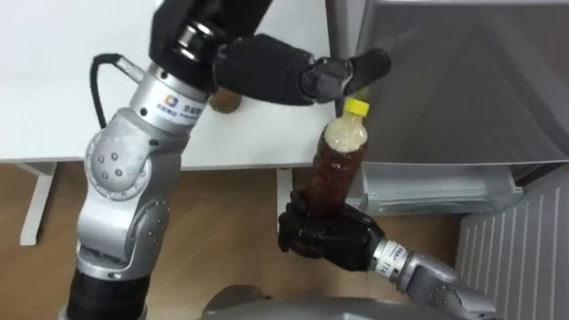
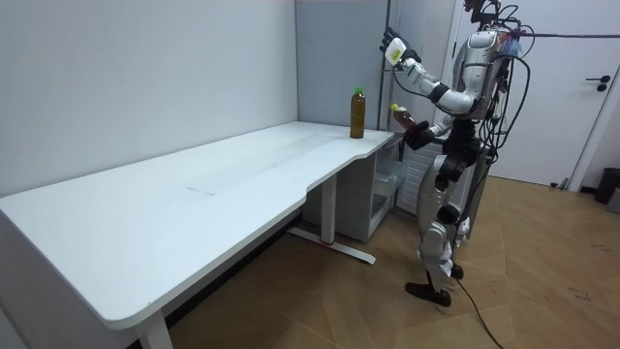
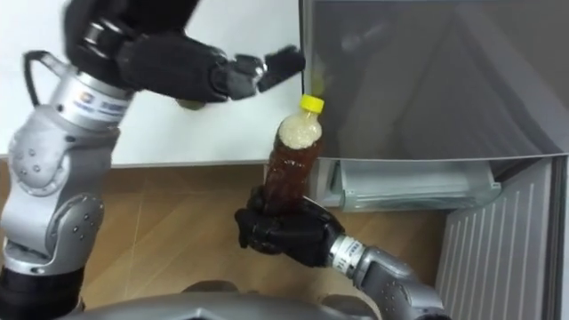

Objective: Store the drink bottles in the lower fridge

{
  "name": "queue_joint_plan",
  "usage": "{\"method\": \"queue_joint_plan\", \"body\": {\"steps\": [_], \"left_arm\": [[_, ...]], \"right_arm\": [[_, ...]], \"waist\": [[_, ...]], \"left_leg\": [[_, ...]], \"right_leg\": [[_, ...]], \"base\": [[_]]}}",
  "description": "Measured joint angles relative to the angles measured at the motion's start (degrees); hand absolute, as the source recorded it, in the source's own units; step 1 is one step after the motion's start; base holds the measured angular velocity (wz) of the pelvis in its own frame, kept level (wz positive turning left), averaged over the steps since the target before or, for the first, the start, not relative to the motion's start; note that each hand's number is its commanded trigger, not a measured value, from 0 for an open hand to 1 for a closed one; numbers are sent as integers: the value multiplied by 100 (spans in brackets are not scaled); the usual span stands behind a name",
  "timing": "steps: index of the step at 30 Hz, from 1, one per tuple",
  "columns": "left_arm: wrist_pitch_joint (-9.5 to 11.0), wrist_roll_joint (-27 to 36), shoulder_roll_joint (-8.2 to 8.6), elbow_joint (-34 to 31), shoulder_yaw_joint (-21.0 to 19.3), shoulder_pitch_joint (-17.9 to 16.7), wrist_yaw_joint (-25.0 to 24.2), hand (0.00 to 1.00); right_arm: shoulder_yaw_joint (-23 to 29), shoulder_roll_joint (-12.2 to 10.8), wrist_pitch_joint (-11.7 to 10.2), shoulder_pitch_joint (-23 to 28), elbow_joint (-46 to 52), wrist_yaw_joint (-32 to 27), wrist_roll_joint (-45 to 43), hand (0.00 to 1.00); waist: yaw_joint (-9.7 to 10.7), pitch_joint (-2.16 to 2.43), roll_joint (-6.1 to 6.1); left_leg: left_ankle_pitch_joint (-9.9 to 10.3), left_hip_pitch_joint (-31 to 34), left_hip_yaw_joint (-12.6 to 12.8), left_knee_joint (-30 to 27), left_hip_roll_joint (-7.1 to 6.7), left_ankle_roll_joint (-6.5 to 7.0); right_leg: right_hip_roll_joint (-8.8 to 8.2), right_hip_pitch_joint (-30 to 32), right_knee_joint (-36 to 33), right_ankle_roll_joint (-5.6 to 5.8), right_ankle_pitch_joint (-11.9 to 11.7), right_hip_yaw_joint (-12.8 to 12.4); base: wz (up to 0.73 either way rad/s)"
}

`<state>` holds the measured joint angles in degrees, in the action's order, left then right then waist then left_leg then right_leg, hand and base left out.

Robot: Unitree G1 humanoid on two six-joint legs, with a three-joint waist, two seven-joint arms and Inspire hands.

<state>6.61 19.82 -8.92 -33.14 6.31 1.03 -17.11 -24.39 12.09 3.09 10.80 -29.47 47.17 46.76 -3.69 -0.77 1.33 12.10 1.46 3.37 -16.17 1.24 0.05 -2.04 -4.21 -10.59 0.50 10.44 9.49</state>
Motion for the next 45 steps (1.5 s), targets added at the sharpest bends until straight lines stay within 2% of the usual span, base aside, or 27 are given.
{"method": "queue_joint_plan", "body": {"steps": [2,6,11,13,17,21,23,26,28,33,39,41,45], "left_arm": [[47,1,66,-6,-200,61,260,0],[176,-45,84,-23,-584,78,644,0],[509,-205,136,-110,-1221,70,1187,0],[585,-328,139,-218,-1414,70,1380,0],[950,-483,141,-321,-1982,70,1911,0],[1017,-666,161,-321,-2421,15,2430,0],[1126,-768,162,-318,-2698,-141,2769,0],[1175,-952,165,-276,-3021,-461,3129,0],[1176,-968,168,-227,-3156,-641,3374,0],[1172,-1194,181,199,-3224,-871,3876,0],[1088,-1316,187,819,-3199,-1109,4399,0],[1026,-1304,185,1142,-3086,-1246,4639,0],[856,-1151,192,1664,-2750,-1557,4808,0]], "right_arm": [[10,-12,1,92,-10,-158,-1,100],[159,-65,7,115,-75,-239,-29,100],[469,-206,-15,207,-70,-238,-236,100],[590,-248,-66,280,-71,-236,-381,100],[695,-260,-126,467,-62,-246,-464,100],[805,-273,-187,609,-63,-247,-480,100],[853,-271,-187,634,-63,-247,-484,100],[967,-332,-187,711,-60,-247,-492,100],[1000,-386,-187,746,-58,-256,-492,100],[1016,-384,-187,760,-59,-346,-504,100],[1135,-371,-172,798,-30,-418,-646,100],[1169,-334,-133,854,110,-540,-660,100],[1229,-333,-47,845,106,-665,-660,100]], "waist": [[-123,1,12],[-256,12,53],[-369,27,41],[-408,30,41],[-567,44,41],[-782,45,36],[-910,58,29],[-950,83,-20],[-967,79,-44],[-1040,53,-25],[-1053,62,-40],[-1039,70,-53],[-1051,70,-54]], "left_leg": [[1,-92,-19,12,3,-2],[2,-254,-19,103,-2,-7],[-16,-316,-45,104,-11,-34],[-16,-306,-78,51,-14,-35],[-16,-342,-103,69,-25,-36],[-17,-446,-122,130,-47,-36],[-18,-443,-129,143,-63,-36],[-18,-417,-222,155,-99,-34],[-18,-412,-258,155,-112,-34],[-17,-403,-364,142,-128,-34],[-16,-363,-422,142,-148,-35],[-18,-361,-445,148,-168,-32],[-16,-362,-444,164,-173,-30]], "right_leg": [[2,-83,-1,0,0,13],[2,-191,-4,8,5,-7],[3,-269,14,-7,51,18],[6,-304,67,-8,52,52],[4,-401,103,-11,54,117],[-15,-489,130,-2,77,150],[-23,-509,185,4,81,168],[-40,-516,198,19,91,236],[-47,-535,209,25,94,281],[-48,-586,251,28,96,358],[-51,-582,291,28,97,409],[-72,-590,292,33,99,472],[-78,-584,294,38,103,467]], "base": [[4],[-2],[3],[10],[9],[3],[3],[12],[13],[8],[4],[8],[1]]}}
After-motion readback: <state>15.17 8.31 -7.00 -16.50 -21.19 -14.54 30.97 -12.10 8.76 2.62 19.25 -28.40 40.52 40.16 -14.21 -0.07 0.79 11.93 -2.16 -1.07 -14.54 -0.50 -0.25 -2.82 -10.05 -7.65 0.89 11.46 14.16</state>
